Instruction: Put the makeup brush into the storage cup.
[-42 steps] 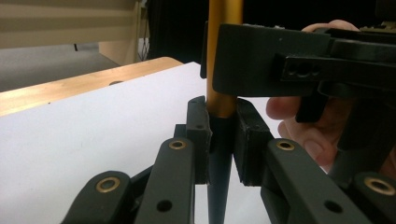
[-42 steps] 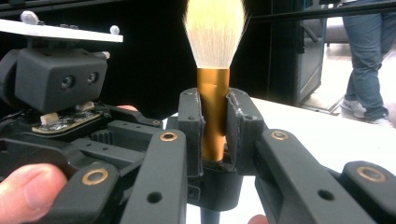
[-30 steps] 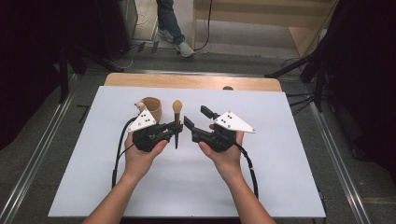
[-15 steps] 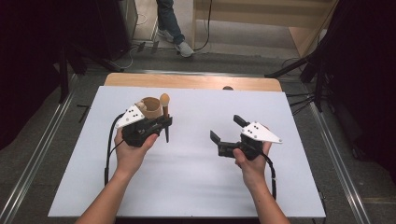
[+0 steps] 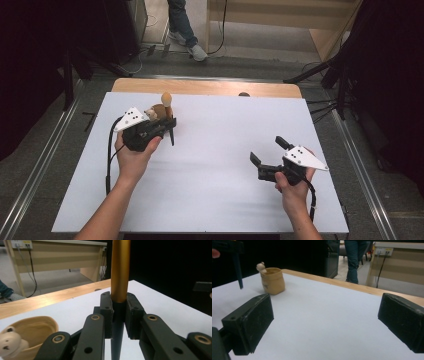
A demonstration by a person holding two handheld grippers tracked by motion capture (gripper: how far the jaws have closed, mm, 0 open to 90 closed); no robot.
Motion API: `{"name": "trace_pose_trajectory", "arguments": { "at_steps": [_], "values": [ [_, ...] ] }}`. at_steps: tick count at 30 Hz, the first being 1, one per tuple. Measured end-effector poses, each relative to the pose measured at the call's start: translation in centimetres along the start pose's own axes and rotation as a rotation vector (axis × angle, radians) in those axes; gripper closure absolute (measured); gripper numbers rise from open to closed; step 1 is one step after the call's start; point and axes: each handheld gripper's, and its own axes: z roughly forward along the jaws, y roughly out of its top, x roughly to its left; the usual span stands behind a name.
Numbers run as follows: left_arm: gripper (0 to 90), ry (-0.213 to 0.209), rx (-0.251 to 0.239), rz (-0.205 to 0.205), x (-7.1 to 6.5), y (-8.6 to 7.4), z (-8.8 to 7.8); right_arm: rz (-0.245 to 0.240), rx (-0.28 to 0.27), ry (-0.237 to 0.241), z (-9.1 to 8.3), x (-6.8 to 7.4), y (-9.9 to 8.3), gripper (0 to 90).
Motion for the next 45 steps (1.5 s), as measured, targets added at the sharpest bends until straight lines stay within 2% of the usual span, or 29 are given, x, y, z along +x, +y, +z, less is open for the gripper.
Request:
{"name": "trace_pose_trajectory", "arguments": {
  "at_steps": [6,12,20,26,34,45],
  "values": [
    [79.5,0.026,-0.019,-0.006,1.0,0.5,-0.4,0.02,0.003,-0.029,-1.7,-1.5,-0.9,0.8],
    [79.5,0.054,-0.034,-0.011,1.9,0.8,-0.7,0.015,-0.005,-0.065,-2.8,-2.5,-1.4,0.6],
    [79.5,0.083,-0.052,-0.019,2.9,1.0,-0.9,0.031,0.015,-0.106,-4.0,-3.8,-2.9,0.0],
    [79.5,0.112,-0.077,-0.02,3.7,1.6,-0.8,0.028,0.023,-0.123,-4.4,-4.2,-3.4,0.0],
    [79.4,0.151,-0.108,-0.014,4.9,2.2,-0.1,0.026,0.025,-0.12,-4.3,-4.2,-3.6,0.0],
    [79.4,0.212,-0.112,-0.003,6.3,2.6,1.5,0.032,0.029,-0.122,-4.5,-4.3,-3.7,0.0]
  ]
}}
